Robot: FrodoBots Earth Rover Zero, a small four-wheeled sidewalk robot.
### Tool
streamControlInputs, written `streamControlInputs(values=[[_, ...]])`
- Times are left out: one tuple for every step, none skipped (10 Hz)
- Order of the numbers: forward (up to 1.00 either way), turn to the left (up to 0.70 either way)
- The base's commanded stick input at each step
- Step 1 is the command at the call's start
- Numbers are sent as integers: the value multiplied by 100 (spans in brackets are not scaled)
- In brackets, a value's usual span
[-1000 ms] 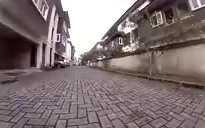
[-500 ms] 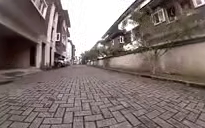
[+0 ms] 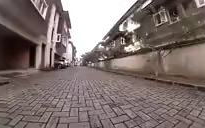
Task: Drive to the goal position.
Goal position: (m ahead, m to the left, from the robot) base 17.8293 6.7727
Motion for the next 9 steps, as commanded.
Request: streamControlInputs(values=[[50, 0], [50, 0], [50, 0], [50, 24], [50, 50], [50, 50], [50, 50], [50, 50], [50, 50]])
